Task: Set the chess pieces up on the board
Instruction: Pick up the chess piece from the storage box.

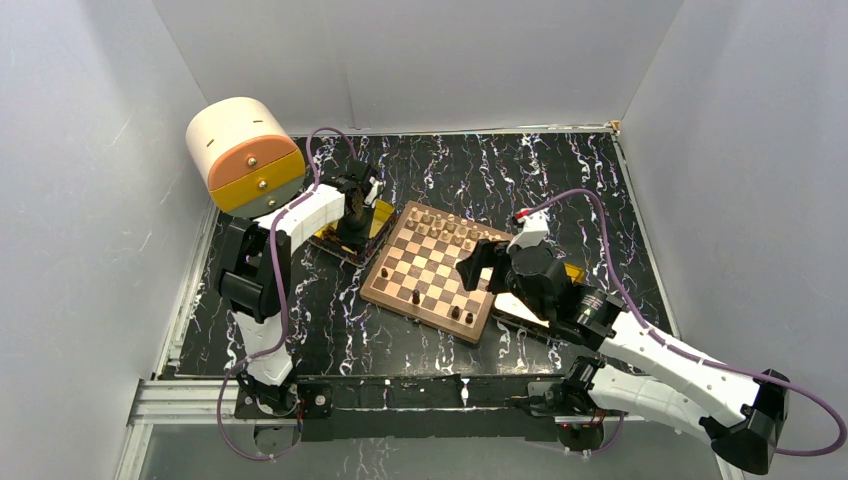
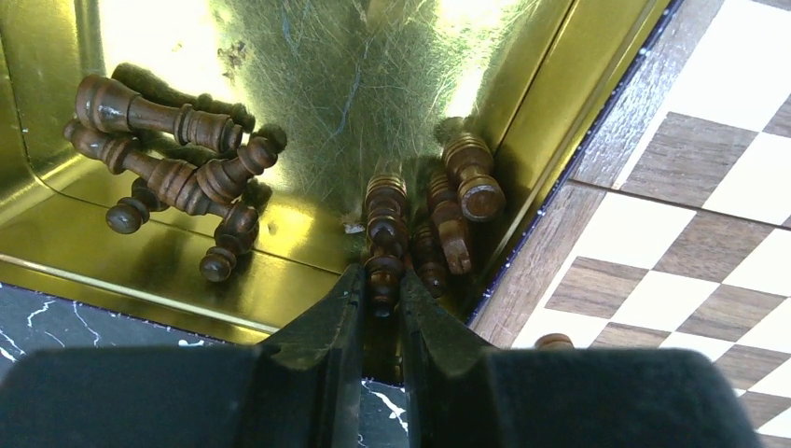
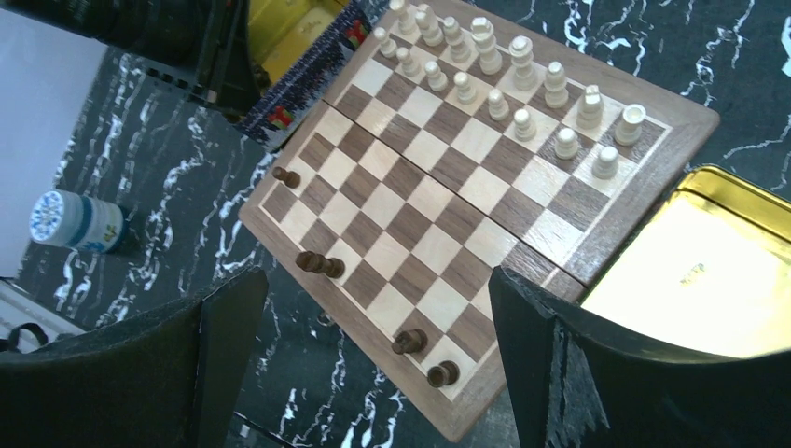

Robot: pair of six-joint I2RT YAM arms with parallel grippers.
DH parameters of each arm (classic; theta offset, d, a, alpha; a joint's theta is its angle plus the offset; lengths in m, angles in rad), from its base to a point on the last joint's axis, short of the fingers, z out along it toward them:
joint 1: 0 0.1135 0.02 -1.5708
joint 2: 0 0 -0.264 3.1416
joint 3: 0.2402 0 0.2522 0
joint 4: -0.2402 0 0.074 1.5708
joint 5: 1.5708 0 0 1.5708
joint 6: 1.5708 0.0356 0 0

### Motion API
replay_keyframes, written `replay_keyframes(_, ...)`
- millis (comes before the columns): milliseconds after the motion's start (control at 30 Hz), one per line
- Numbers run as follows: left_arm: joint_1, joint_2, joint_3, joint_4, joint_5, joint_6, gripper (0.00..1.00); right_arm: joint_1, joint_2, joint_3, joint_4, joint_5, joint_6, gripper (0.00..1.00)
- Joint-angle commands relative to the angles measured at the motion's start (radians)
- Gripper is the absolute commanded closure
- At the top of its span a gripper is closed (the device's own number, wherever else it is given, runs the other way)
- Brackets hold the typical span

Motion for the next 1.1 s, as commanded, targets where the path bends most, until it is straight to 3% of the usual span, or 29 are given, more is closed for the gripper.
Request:
replay_keyframes(0, -0.005, -0.076, -0.001, 0.037, -0.044, 0.013, 0.96, 0.0, 0.0, 0.043, 0.114, -0.001, 0.026, 0.03)
replay_keyframes(133, -0.005, -0.116, -0.031, 0.09, -0.029, -0.02, 0.96, 0.0, 0.054, 0.061, 0.179, -0.007, 0.052, 0.06)
replay_keyframes(267, -0.005, -0.145, -0.057, 0.106, -0.02, -0.034, 0.96, -0.007, 0.182, 0.119, 0.21, -0.045, 0.061, 0.19)
replay_keyframes(467, -0.006, -0.166, -0.095, 0.111, 0.068, -0.05, 0.96, -0.091, 0.376, 0.221, 0.322, -0.259, 0.114, 0.43)
replay_keyframes(567, -0.006, -0.177, -0.116, 0.111, 0.09, -0.057, 0.96, -0.136, 0.464, 0.266, 0.363, -0.364, 0.15, 0.5)
replay_keyframes(733, -0.005, -0.203, -0.11, 0.107, 0.065, -0.058, 0.96, -0.158, 0.527, 0.314, 0.383, -0.443, 0.158, 0.52)
replay_keyframes(1067, -0.005, -0.233, 0.032, 0.02, 0.009, -0.045, 0.95, -0.158, 0.418, 0.239, 0.379, -0.406, 0.132, 0.5)
